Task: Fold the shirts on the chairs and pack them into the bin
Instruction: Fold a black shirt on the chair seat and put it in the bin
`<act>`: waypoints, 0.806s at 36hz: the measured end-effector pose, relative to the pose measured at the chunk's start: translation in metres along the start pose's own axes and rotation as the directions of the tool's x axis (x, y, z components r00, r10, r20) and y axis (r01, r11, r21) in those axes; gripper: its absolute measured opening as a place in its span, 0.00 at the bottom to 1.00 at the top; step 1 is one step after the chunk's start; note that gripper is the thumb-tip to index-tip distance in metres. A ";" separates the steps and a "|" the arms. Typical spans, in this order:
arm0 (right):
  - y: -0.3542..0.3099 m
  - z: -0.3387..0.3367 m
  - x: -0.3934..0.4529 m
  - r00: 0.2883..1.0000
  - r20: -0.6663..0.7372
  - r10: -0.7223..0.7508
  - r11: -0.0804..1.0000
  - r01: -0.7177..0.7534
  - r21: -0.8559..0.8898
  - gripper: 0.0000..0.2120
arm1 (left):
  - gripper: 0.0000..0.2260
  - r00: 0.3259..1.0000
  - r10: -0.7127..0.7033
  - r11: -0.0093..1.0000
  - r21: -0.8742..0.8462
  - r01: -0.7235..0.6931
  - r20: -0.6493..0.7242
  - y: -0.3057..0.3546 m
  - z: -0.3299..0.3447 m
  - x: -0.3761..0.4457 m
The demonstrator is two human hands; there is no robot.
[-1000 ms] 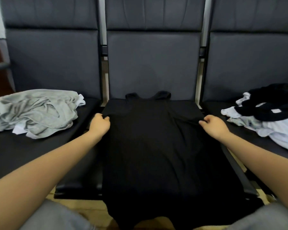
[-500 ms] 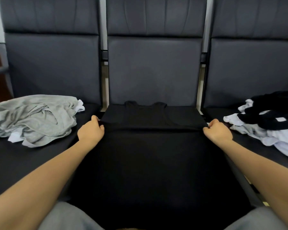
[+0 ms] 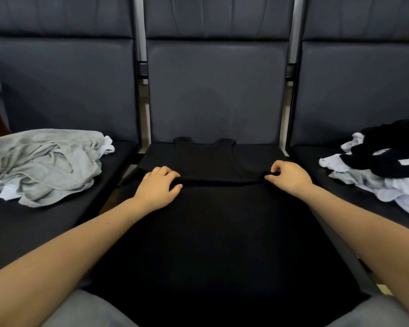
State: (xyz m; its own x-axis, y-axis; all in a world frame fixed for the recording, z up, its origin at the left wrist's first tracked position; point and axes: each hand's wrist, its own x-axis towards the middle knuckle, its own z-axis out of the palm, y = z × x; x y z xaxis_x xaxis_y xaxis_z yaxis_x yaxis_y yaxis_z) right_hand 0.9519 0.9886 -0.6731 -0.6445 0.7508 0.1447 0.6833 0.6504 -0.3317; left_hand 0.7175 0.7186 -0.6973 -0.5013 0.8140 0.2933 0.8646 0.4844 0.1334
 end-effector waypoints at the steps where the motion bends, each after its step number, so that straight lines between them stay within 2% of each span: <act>1: 0.003 -0.001 0.000 0.999 -0.038 0.025 1.000 -0.025 -0.015 0.08 | 0.19 1.000 -0.020 1.000 -0.006 0.020 0.018 0.001 0.001 0.001; 5: 0.021 -0.008 0.001 0.981 -0.121 0.153 0.988 -0.156 -0.017 0.12 | 0.19 0.998 -0.049 0.998 -0.030 0.048 -0.032 0.001 0.002 0.002; 8: 0.026 -0.010 0.000 0.979 -0.093 0.182 0.983 -0.179 0.039 0.16 | 0.20 0.986 -0.037 0.999 0.002 0.037 -0.163 0.001 -0.003 -0.002; 11: 0.021 -0.015 -0.006 0.975 -0.061 0.212 0.971 -0.203 0.123 0.24 | 0.20 0.978 -0.010 0.998 0.061 0.023 -0.208 -0.002 -0.010 -0.011; 14: 0.019 -0.024 -0.023 0.966 -0.049 0.252 0.950 -0.238 0.200 0.29 | 0.21 0.969 -0.117 0.993 -0.005 0.119 -0.216 -0.005 -0.019 -0.022; 16: 0.018 -0.030 -0.042 0.966 -0.015 0.256 0.950 -0.249 0.187 0.30 | 0.23 0.952 -0.233 0.972 -0.074 0.222 -0.198 -0.003 -0.026 -0.034; 19: 0.020 -0.039 -0.072 0.977 0.060 0.207 0.968 -0.213 0.135 0.17 | 0.32 0.903 -0.421 0.903 -0.127 0.410 -0.084 -0.002 -0.036 -0.055; 22: 0.021 -0.046 -0.093 0.957 0.176 0.231 0.964 -0.250 0.091 0.24 | 0.36 0.841 -0.540 0.840 -0.043 0.541 0.033 -0.001 -0.043 -0.078; 24: 0.020 -0.047 -0.107 0.945 0.234 0.228 0.965 -0.250 0.072 0.23 | 0.33 0.840 -0.538 0.843 0.007 0.538 0.069 0.000 -0.047 -0.091; 26: 0.019 -0.045 -0.119 0.946 0.257 0.198 0.977 -0.213 0.032 0.23 | 0.26 0.842 -0.522 0.849 -0.013 0.529 0.132 0.003 -0.051 -0.099; 29: 0.014 -0.042 -0.138 0.973 0.180 0.143 0.980 -0.165 0.112 0.16 | 0.14 0.859 -0.490 0.864 -0.049 0.502 0.149 0.012 -0.057 -0.111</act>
State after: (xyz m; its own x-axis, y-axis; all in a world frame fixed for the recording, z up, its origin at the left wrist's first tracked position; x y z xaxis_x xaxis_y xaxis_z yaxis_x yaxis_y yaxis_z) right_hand 1.0644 0.8991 -0.6582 -0.5909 0.8033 -0.0745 0.7375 0.5004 -0.4536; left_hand 0.7848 0.6161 -0.6745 -0.8595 0.5092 0.0451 0.4968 0.8111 0.3088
